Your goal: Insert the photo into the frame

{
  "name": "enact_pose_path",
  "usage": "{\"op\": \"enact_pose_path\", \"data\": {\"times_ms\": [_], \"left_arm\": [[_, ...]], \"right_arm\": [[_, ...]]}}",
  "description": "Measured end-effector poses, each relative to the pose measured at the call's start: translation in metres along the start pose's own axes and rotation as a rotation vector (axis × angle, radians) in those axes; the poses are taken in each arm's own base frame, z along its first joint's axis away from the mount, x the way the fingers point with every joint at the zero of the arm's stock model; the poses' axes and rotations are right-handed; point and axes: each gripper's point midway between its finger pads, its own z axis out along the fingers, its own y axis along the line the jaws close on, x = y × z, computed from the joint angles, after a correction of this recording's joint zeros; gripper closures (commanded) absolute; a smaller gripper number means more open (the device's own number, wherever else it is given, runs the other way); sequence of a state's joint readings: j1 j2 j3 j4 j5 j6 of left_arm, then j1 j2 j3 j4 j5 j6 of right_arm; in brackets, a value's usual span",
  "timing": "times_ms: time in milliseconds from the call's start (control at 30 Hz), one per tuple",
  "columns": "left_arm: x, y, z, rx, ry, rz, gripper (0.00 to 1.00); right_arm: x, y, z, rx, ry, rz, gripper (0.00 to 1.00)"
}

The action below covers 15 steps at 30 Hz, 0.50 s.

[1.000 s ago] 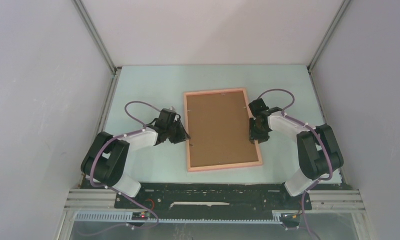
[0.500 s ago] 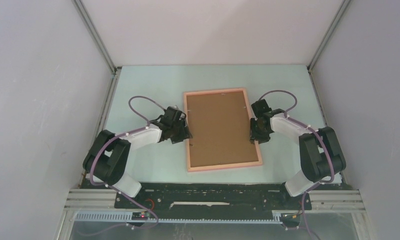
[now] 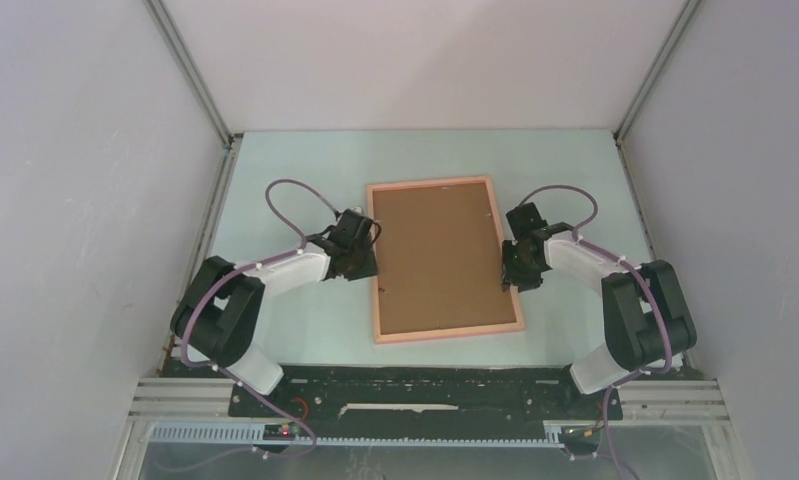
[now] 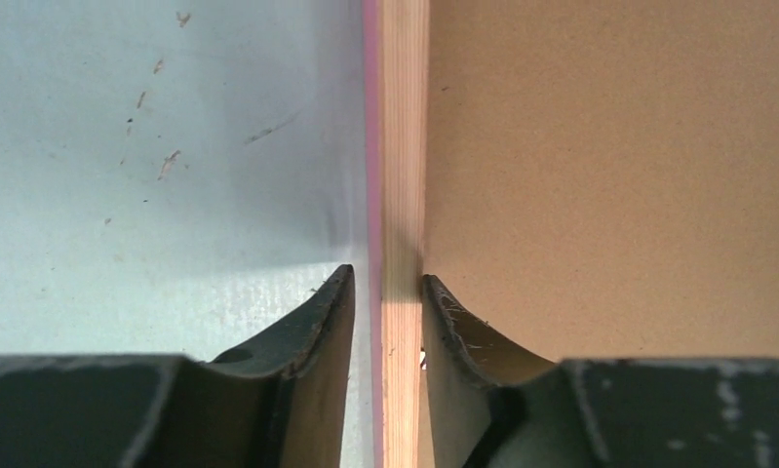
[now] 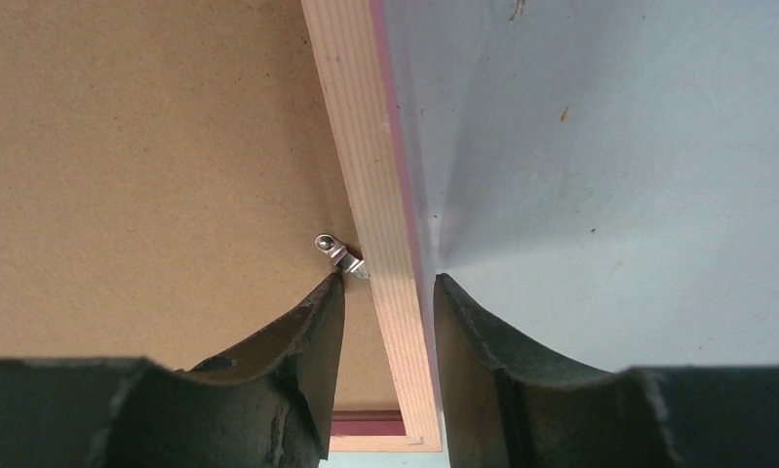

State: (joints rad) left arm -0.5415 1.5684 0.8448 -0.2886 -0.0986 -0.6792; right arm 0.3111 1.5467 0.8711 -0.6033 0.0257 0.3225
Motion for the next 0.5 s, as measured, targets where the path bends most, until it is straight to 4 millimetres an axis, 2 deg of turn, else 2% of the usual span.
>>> {"op": "enact_pose_path", "data": {"times_ms": [133,300,367,500], "left_arm": [[-0.0006,-0.0034,0.0023,0.001,0.004,0.014,0.71],[-0.0009,-0.0053,0.0033,0.002,0.006,0.022,0.77],[-0.0010,-0.0061,0.0035,0.002,0.008,0.029,0.78],[-0.0012,-0.0067,0.0035,0.004,0.007,0.038,0.79]], "right_arm": [[-0.0001,0.0012,0.0002,0.004,-0.003,-0.013,0.54],[-0.0049,0.0025,0.0006,0.013,-0.013,-0.025,0.60],[-0.0071,0.0034,0.0015,0.019,-0.006,-0.028,0.64],[-0.0072,0.0033,0.0019,0.025,0.007,-0.034,0.80]]}}
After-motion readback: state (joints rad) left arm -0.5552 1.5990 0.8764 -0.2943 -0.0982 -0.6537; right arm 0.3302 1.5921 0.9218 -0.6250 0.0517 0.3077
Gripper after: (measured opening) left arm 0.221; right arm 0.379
